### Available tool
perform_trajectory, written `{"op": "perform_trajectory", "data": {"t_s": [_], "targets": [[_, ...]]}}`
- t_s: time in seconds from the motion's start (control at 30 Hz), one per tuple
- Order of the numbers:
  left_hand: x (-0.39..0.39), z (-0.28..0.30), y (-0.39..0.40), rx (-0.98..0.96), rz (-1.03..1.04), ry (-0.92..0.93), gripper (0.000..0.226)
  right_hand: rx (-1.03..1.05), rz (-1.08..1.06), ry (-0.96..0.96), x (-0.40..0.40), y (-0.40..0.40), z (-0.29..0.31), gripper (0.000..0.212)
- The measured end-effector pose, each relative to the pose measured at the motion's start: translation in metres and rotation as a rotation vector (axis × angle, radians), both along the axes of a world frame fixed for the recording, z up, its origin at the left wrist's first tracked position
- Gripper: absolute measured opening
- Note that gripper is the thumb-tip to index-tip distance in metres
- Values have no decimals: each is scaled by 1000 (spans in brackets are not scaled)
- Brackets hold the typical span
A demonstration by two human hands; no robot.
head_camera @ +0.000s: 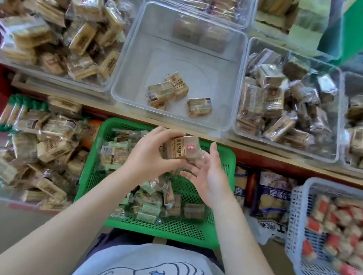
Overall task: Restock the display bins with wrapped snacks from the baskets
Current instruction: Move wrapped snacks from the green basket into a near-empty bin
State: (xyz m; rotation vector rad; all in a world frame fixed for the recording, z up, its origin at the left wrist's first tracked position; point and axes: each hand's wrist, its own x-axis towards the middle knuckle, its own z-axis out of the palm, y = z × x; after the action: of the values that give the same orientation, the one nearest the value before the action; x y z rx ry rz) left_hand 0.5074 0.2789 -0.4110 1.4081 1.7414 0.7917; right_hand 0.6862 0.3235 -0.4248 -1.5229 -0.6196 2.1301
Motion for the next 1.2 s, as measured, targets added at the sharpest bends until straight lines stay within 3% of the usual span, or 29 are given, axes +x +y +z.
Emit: {"op": "perform_trajectory", "data": {"t_s": [0.13, 0.23, 0.43, 0.53, 0.6, 0.67, 0.87, 0.97, 1.03, 1.1, 1.2], "targets": [[32, 29, 37, 104, -155, 58, 74, 228, 97, 20, 23, 23, 56, 24], [58, 38, 72, 72, -143, 96, 91, 359, -5, -116, 56, 55, 75, 20], [107, 23, 127, -110, -170, 286, 77, 887, -161, -822, 106, 140, 109, 39], [116, 8, 124, -125, -176, 465, 76, 967, 126, -1128, 115, 183, 99, 50], [118, 2, 123, -101, -163, 507, 75, 896, 486, -1130, 115, 193, 78, 60], [119, 1, 124, -93, -161, 515, 75, 888, 660, -1110, 117, 194, 59, 72], [121, 1, 124, -93, -169, 547, 73, 957, 698, -1309, 123, 190, 52, 67], [114, 8, 122, -92, -175, 378, 67, 1009, 542, -1354, 118, 175, 72, 49], [101, 13, 111, -5, -90, 201, 50, 1146, 341, -1276, 108, 150, 81, 36], [83, 15, 87, 114, 68, 153, 33, 1225, 222, -1071, 91, 111, 84, 23], [50, 4, 42, -54, 248, 115, 23, 1061, 394, -790, 58, 48, 57, 17]]}}
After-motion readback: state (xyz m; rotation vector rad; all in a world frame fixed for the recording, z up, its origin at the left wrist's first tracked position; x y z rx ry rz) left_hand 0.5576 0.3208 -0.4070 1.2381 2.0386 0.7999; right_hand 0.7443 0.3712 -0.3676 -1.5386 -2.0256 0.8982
